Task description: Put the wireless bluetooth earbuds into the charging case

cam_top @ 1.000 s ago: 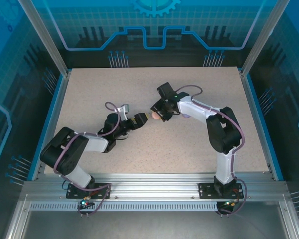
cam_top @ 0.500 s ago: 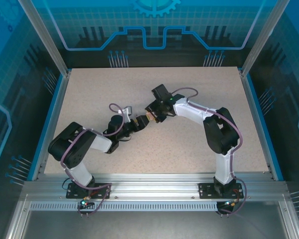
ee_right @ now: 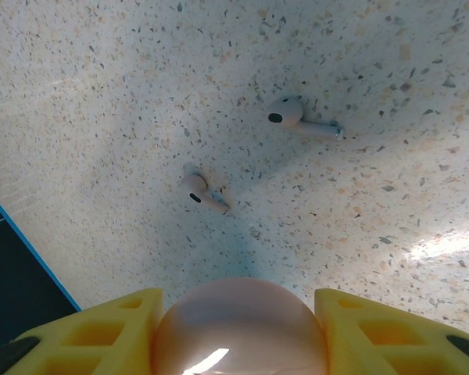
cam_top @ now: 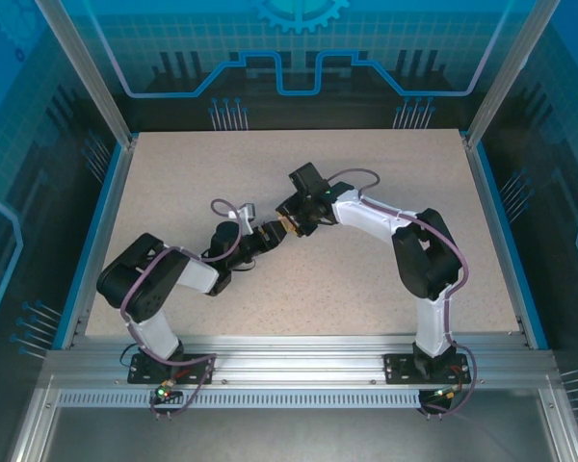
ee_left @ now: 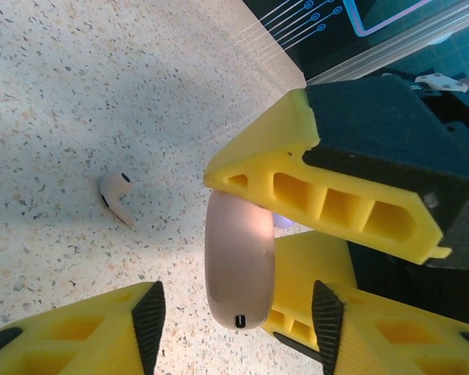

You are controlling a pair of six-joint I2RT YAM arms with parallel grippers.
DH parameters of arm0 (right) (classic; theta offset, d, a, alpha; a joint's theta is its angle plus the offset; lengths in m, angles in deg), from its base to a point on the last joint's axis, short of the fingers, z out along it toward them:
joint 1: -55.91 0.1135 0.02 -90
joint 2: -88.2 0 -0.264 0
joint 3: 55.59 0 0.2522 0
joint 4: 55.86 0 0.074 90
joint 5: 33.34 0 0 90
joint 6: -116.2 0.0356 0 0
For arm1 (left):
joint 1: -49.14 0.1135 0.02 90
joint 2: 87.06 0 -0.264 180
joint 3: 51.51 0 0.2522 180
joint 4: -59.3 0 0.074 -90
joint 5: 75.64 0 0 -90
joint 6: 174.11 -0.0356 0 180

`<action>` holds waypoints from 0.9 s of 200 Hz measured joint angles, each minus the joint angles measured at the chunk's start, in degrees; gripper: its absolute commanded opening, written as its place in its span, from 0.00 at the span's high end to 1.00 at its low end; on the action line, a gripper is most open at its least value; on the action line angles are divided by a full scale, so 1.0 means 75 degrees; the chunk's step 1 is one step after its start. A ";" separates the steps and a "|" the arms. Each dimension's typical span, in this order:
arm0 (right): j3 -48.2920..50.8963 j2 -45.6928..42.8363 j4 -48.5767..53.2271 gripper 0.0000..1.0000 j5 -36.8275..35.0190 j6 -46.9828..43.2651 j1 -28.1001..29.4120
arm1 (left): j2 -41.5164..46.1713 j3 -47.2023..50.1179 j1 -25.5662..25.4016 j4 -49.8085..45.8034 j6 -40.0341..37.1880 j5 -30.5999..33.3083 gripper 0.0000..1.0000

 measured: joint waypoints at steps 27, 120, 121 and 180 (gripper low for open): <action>0.0003 0.0000 -0.0085 0.52 0.0003 0.0006 0.0038 | -0.0093 -0.0023 -0.0003 0.0055 0.0012 0.0020 0.47; 0.0003 -0.0003 -0.0152 0.53 0.0000 0.0058 0.0064 | -0.0128 -0.0152 -0.0006 0.0140 0.0015 0.0058 0.61; 0.0003 -0.0003 -0.0152 0.53 0.0000 0.0058 0.0064 | -0.0128 -0.0152 -0.0006 0.0140 0.0015 0.0061 0.61; 0.0009 -0.0003 -0.0175 0.52 -0.0055 0.0085 0.0058 | -0.0178 -0.0184 -0.0006 0.0128 0.0012 0.0143 0.80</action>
